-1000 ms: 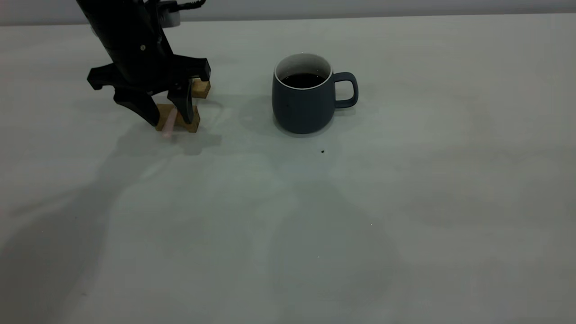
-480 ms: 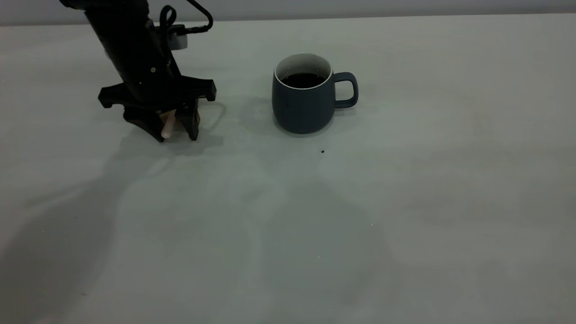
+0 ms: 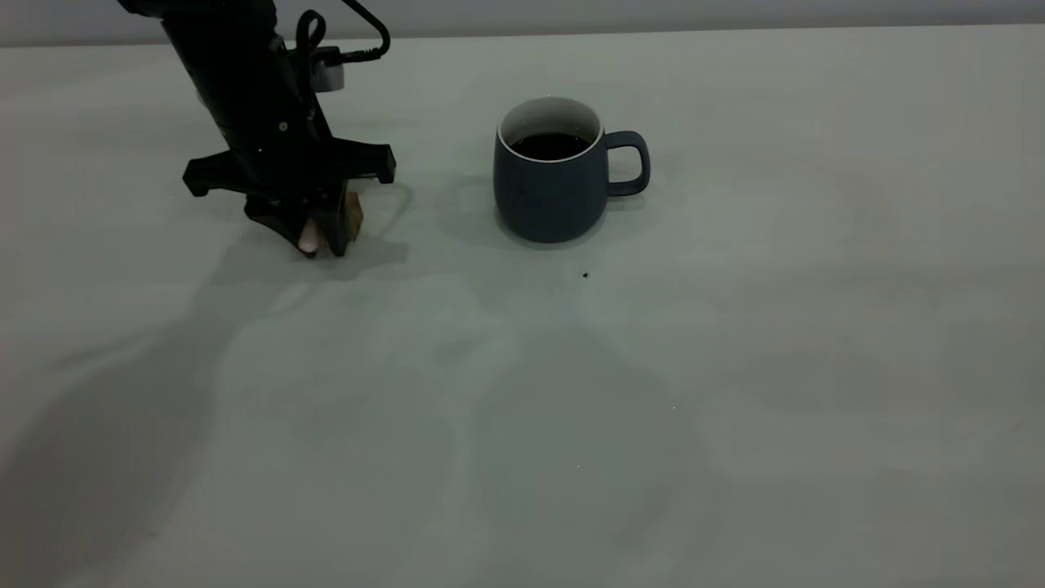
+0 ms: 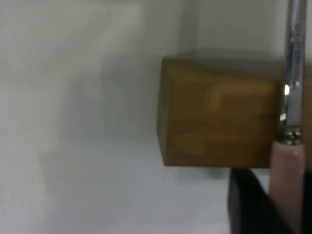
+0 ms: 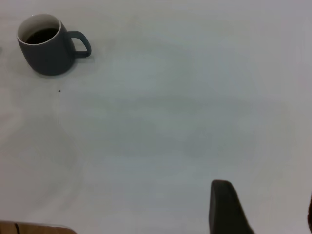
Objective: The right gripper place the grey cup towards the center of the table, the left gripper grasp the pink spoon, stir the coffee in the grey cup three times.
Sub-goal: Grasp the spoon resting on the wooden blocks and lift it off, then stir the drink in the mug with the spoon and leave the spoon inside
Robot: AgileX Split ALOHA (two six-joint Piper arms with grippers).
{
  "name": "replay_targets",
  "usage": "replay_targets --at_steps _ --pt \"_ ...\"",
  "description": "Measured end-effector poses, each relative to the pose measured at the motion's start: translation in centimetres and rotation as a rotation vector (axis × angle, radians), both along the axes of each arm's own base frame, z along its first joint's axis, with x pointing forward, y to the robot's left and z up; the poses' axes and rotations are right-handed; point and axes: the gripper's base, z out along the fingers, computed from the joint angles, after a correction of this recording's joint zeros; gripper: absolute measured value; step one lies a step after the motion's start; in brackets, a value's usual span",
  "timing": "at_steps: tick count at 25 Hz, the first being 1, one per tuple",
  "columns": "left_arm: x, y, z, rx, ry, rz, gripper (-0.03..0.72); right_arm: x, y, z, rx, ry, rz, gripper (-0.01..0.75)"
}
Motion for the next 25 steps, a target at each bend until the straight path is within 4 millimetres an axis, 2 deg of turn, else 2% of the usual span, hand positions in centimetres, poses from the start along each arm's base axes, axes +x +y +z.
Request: replay_targets --at_steps 2,6,11,15,19,25 --pt "0.0 0.0 0.0 0.001 0.004 0.0 0.102 0.0 0.0 0.0 0.0 0.0 0.0 0.438" --pt "-0.1 -0.1 1.0 -0.006 0.022 0.016 0.104 0.0 0.0 0.0 0.0 0.0 0.0 0.438" --pt "0.2 -1.0 6.2 -0.121 -0.012 0.11 0.104 0.0 0.0 0.0 0.0 0.0 0.0 0.438" --pt "0.0 -2.6 11.0 -0.345 0.014 0.331 0.104 0.0 0.0 0.0 0.0 0.0 0.0 0.438" --pt "-0.7 -4.5 14.2 -0.618 0.184 0.601 0.104 0.0 0.0 0.0 0.0 0.0 0.0 0.438" --pt "-1.3 -7.1 15.9 -0.947 0.65 0.911 0.104 0.0 0.0 0.0 0.0 0.0 0.0 0.438"
